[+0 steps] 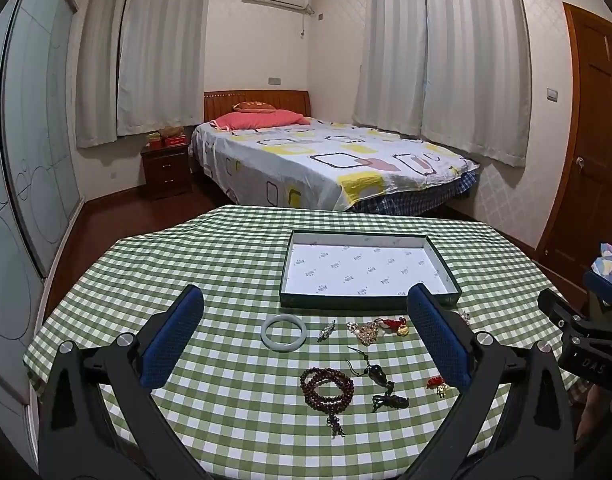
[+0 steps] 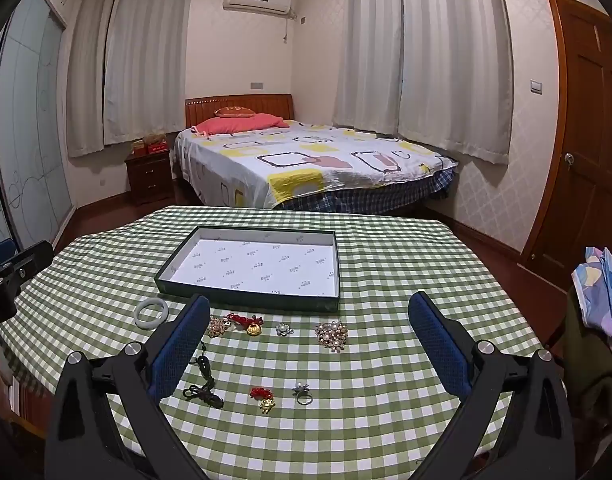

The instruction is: Organize jewelry

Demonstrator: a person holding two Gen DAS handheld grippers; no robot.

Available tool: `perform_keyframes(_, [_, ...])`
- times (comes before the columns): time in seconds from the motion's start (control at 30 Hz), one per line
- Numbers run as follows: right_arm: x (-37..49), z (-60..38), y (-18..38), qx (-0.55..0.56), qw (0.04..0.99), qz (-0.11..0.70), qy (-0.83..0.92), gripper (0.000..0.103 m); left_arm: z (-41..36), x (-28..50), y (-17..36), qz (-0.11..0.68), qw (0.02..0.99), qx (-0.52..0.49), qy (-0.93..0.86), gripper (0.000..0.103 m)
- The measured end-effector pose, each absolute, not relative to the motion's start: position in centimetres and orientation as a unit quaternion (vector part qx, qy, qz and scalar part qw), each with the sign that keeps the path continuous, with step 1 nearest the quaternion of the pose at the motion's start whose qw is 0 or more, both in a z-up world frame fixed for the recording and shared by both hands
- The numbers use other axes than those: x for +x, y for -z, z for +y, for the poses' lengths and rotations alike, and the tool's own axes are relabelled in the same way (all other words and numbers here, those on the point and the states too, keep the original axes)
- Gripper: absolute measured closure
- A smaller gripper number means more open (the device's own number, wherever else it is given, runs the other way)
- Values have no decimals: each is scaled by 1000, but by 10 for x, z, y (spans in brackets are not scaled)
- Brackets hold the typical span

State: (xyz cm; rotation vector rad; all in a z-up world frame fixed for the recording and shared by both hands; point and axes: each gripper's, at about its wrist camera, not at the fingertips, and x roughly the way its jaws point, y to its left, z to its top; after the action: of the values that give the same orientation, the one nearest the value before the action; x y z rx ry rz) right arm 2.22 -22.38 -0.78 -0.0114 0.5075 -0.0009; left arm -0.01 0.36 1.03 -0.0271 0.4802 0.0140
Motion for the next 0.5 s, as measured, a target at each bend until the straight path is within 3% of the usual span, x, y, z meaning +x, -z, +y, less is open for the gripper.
perform_keyframes(0.5, [24, -224, 8, -5, 967, 253, 0, 6, 4, 0, -8, 240, 971, -15, -7, 4])
